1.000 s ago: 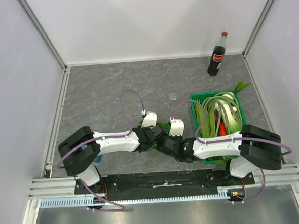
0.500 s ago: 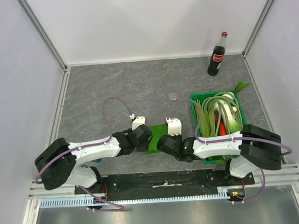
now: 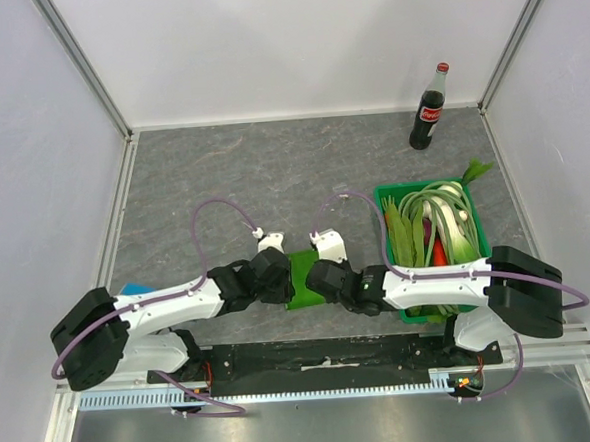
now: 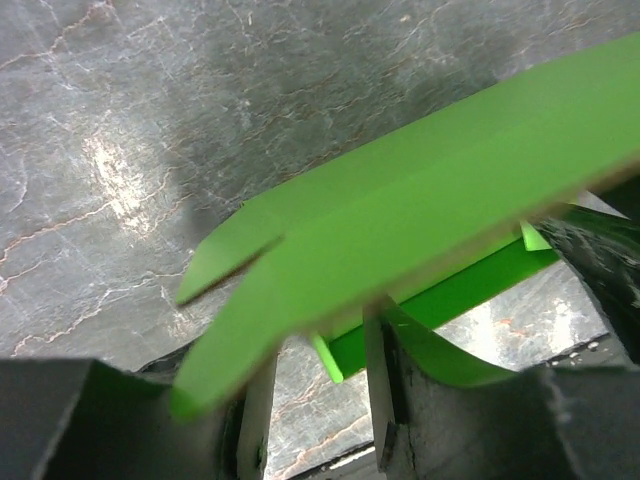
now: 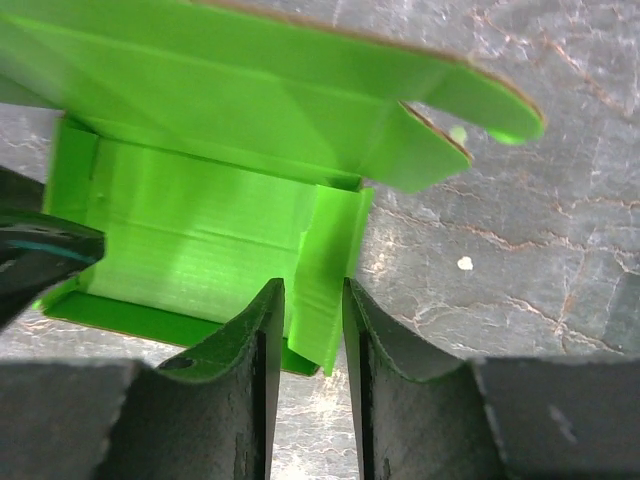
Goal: Fold the paper box
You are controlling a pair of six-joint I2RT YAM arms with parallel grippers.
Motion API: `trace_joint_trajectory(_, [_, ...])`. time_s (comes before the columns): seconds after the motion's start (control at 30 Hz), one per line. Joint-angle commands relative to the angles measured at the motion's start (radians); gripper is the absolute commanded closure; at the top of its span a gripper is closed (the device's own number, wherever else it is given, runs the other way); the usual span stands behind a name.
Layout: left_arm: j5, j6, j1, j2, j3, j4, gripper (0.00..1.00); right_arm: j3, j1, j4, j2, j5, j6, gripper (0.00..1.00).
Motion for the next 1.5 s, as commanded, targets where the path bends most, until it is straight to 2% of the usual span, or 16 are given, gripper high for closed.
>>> trace_joint_trajectory(0.0, [0.021,-0.005,0.003,0.04,-0.025,0.072,0.57,0.067,-0.019,-0.039,-0.016,-0.029,-0.108,0.64])
trace_joint_trajectory(0.13, [-0.003,-0.005,0.003,0.043,-0.035,0.075,0.59,0.065,-0.037,-0.051,0.008,-0.044,-0.12,0.66])
trace_joint_trajectory(0.27, [-0.022,0.005,0.003,0.0,-0.041,0.062,0.59,0.042,-0.051,-0.05,-0.009,-0.058,-0.134,0.64])
trace_joint_trajectory(0.53, [-0.017,0.01,0.003,-0.009,-0.05,0.077,0.57,-0.044,-0.135,0.104,-0.058,-0.242,-0.232,0.64])
trace_joint_trajectory(0.97, [-0.026,0.01,0.003,0.006,-0.039,0.08,0.63,-0.045,-0.149,0.148,-0.019,-0.254,-0.255,0.69])
trace_joint_trajectory(1.1, [-0.026,0.015,0.001,0.006,-0.038,0.082,0.63,-0.05,-0.151,0.138,-0.007,-0.239,-0.258,0.63])
trace_joint_trajectory(1.23, [-0.028,0.015,0.003,0.012,-0.041,0.086,0.63,-0.062,-0.152,0.138,-0.009,-0.245,-0.257,0.62])
trace_joint_trajectory(1.37, [-0.023,0.015,0.003,0.011,-0.044,0.091,0.64,-0.058,-0.152,0.141,0.013,-0.254,-0.273,0.65])
trace_joint_trajectory(1.47, [-0.026,0.013,0.003,0.006,-0.045,0.092,0.64,-0.055,-0.152,0.147,0.022,-0.254,-0.275,0.72])
